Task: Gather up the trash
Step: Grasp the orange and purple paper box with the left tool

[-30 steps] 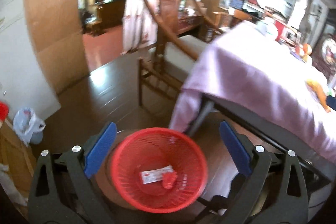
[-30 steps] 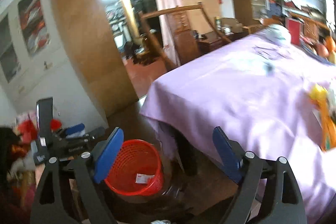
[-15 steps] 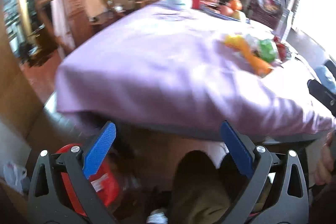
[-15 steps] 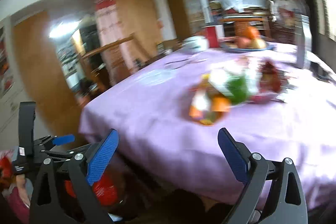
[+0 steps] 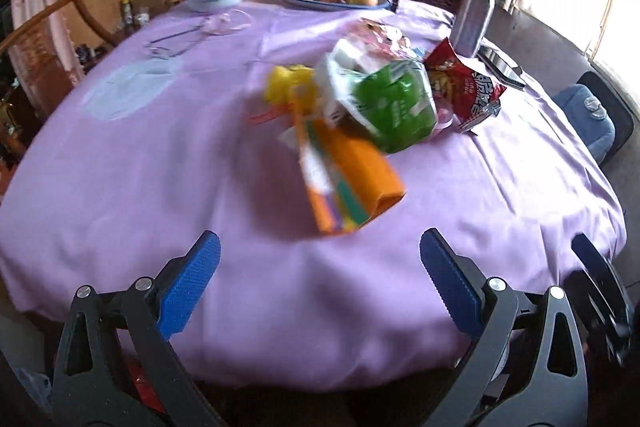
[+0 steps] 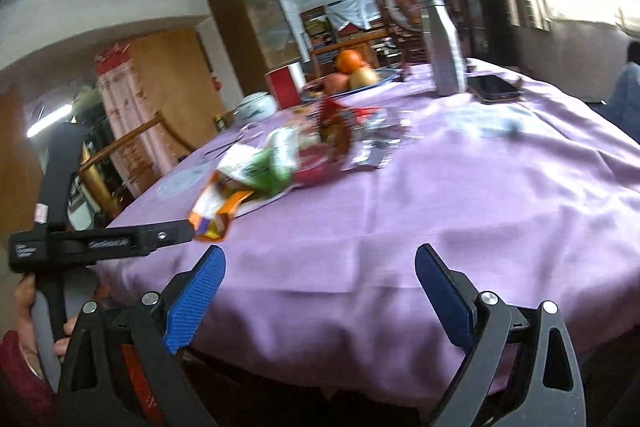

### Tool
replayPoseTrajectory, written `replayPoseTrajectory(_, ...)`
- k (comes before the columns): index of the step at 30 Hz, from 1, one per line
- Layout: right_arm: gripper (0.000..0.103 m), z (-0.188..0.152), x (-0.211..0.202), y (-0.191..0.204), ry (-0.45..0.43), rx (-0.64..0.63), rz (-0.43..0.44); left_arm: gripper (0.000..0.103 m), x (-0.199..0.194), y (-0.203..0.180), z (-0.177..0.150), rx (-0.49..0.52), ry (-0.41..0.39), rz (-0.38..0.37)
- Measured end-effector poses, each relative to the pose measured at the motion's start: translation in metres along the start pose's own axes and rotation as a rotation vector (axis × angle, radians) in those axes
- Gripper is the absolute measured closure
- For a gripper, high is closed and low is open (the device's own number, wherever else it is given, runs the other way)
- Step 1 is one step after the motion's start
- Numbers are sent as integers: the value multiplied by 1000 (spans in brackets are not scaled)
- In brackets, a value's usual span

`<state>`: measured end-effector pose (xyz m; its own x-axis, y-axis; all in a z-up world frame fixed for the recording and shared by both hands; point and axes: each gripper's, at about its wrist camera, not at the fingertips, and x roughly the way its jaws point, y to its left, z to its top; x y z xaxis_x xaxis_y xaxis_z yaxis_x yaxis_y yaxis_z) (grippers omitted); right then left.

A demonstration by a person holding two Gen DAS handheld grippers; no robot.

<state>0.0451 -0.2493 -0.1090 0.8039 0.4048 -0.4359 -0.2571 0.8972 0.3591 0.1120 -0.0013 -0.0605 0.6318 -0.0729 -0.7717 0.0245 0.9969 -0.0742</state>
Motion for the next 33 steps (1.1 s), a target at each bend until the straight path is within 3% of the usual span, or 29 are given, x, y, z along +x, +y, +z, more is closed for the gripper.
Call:
replayPoseTrajectory(8, 9, 1, -7, -34, -30, 75, -9, 8, 46, -14, 28, 12, 44, 69)
replayPoseTrajectory(9, 9, 2, -6, -36, -31, 75, -8, 11, 47, -12, 28, 1, 45, 81)
replayPoseTrajectory(13, 9, 1, -5, -36, -29, 73, -1, 48, 49, 3, 27, -28, 40, 89)
replayPoseTrajectory(14, 9, 1, -5, -36, -28, 72, 2, 49, 46, 8, 25, -37, 34, 78)
replayPoseTrajectory(24, 9, 0, 4, -17, 0, 36, 31, 48, -3, 42, 2, -32, -35, 117)
replayPoseTrajectory(30, 9, 2, -1, 0, -10, -26, 13, 46, 7, 50, 5, -64, -29, 77)
replayPoseTrajectory(33, 9, 4, -3, 0, -11, -25, 6, 43, 16, 50, 5, -66, -19, 91)
